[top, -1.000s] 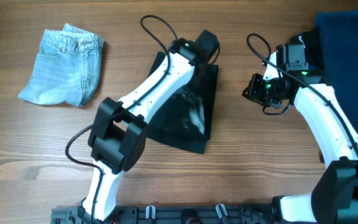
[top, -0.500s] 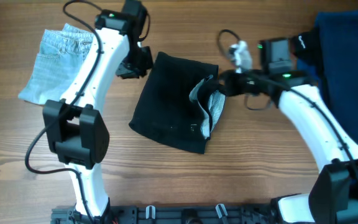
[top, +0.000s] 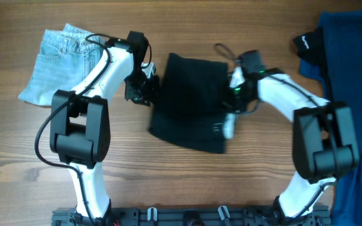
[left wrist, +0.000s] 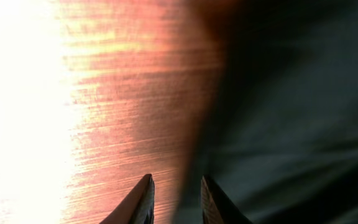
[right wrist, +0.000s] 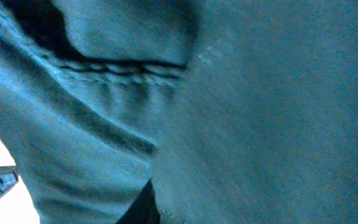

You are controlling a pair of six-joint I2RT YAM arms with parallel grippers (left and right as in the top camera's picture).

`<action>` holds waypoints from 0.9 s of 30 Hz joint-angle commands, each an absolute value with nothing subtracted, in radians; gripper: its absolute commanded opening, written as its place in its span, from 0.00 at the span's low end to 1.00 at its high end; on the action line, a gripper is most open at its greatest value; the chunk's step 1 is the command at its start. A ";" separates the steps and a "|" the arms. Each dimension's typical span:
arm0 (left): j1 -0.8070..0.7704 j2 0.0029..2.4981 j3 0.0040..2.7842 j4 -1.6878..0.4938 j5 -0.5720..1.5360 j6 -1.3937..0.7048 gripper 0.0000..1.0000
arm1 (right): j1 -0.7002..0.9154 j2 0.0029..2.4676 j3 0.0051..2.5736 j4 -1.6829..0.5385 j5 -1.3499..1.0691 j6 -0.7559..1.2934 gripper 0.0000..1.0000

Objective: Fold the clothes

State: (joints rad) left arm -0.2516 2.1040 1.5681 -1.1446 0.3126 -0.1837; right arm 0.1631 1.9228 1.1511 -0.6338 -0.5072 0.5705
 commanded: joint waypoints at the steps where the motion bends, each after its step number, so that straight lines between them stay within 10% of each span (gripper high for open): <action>1: -0.252 2.115 1.498 -1.091 0.330 -0.162 0.23 | 0.076 1.888 1.154 -0.703 -0.451 0.425 0.16; 5: -0.252 2.115 1.489 -1.030 0.417 -0.164 0.32 | 0.065 1.887 1.154 -0.735 -0.559 0.257 0.18; 10: -0.266 2.115 1.489 -0.913 0.639 -0.164 0.76 | 0.066 1.887 1.154 -0.810 -0.336 0.344 0.17; 17: -0.350 2.207 1.489 -0.785 0.596 -0.253 0.89 | 0.066 1.887 1.154 -0.820 -0.329 0.340 0.17; 20: -0.389 2.265 1.489 -0.708 0.735 -0.266 0.80 | 0.066 1.887 1.154 -0.820 -0.337 0.339 0.17; 24: -0.442 2.278 1.489 -0.640 0.804 -0.266 0.09 | 0.066 1.887 1.155 -0.821 -0.340 0.329 0.13; 27: -0.426 2.273 1.493 -0.632 0.871 -0.265 0.04 | 0.065 1.856 1.161 -0.832 -0.355 0.332 0.09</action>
State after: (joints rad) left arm -0.4232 2.2578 1.5074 -0.6334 0.7780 -0.2607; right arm 0.0650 1.9045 1.1519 -0.8249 -0.3744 0.3347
